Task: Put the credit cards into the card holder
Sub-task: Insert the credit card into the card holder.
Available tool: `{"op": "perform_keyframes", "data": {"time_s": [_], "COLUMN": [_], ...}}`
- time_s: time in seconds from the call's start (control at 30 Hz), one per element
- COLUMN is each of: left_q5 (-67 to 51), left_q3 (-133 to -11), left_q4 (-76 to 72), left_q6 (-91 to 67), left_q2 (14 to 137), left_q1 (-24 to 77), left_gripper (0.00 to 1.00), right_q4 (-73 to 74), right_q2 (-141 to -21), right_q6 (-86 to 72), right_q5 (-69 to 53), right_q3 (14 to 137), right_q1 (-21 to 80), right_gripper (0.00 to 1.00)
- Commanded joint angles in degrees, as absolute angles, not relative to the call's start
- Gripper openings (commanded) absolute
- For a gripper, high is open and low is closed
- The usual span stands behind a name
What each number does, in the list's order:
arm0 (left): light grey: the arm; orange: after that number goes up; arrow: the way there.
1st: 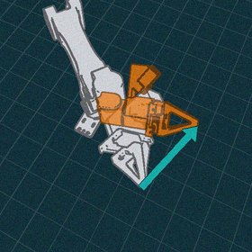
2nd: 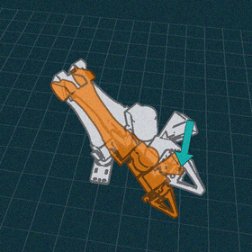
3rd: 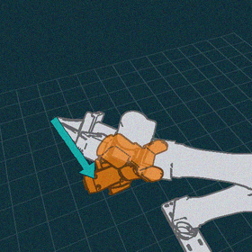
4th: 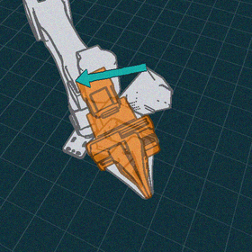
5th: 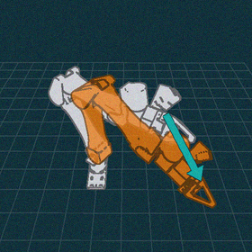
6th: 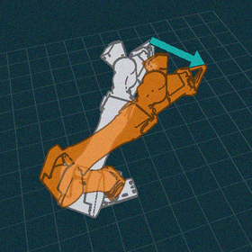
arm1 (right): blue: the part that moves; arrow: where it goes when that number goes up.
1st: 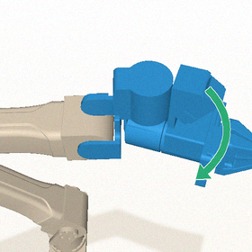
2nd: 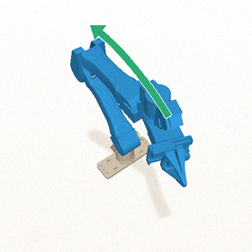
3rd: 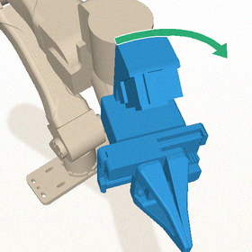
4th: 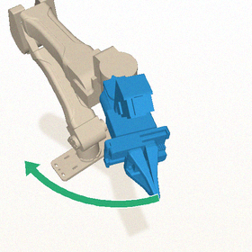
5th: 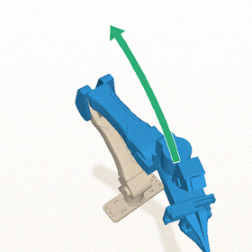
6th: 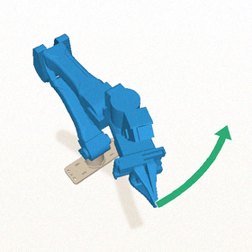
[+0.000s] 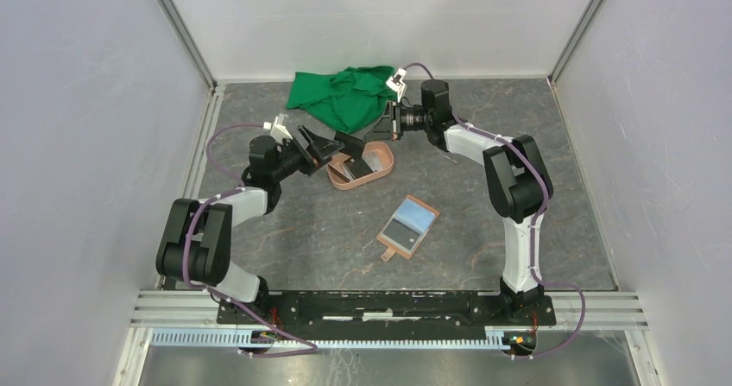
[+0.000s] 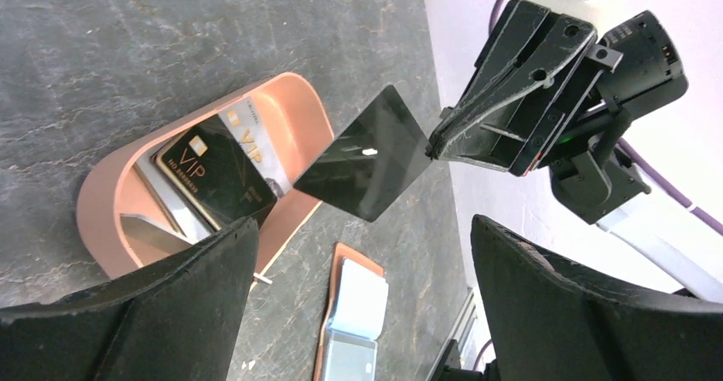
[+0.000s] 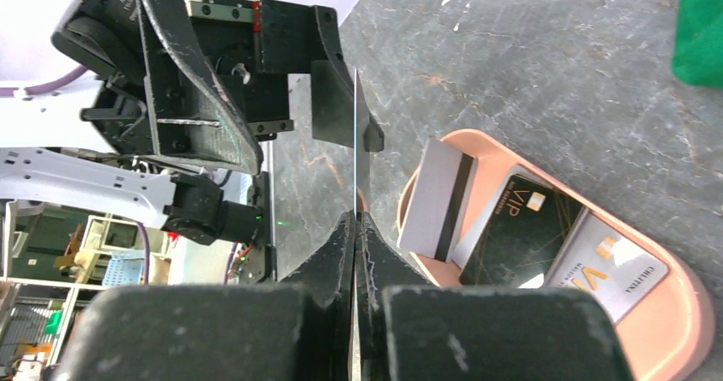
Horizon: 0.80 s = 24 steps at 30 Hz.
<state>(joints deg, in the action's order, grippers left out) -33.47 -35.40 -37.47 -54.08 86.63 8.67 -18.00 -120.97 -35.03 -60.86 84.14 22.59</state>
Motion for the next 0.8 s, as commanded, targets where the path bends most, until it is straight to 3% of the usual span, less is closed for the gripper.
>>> {"op": "perform_keyframes", "data": {"time_s": [0.0, 0.2, 0.4, 0.73, 0.77], "left_q5": [-35.43, -36.44, -37.61, -40.4, -40.69], "left_q3": [-34.71, -33.61, -32.93, -33.01, -33.03], "left_q4": [-47.91, -60.76, -69.99, -75.3, -75.69], "left_q6": [-59.9, -66.7, -71.46, -73.53, -73.67], "left_q2": [87.35, 90.92, 93.94, 94.32, 94.45], "left_q1": [8.25, 8.27, 8.4, 8.95, 9.04], "left_gripper": [1.0, 0.99, 0.93, 0.67, 0.6], "right_q4": [-26.7, -32.96, -34.18, -34.8, -34.76], "right_q2": [-116.62, -114.9, -113.39, -111.2, -110.93], "right_q6": [-41.69, -47.77, -49.12, -49.6, -49.64], "right_q5": [-63.44, -64.28, -64.31, -63.91, -63.89], "right_q3": [82.44, 79.93, 78.33, 75.54, 75.23], "right_q1": [22.19, 22.17, 22.22, 22.5, 22.45], "right_gripper": [0.0, 0.0, 0.0, 0.0, 0.0]}}
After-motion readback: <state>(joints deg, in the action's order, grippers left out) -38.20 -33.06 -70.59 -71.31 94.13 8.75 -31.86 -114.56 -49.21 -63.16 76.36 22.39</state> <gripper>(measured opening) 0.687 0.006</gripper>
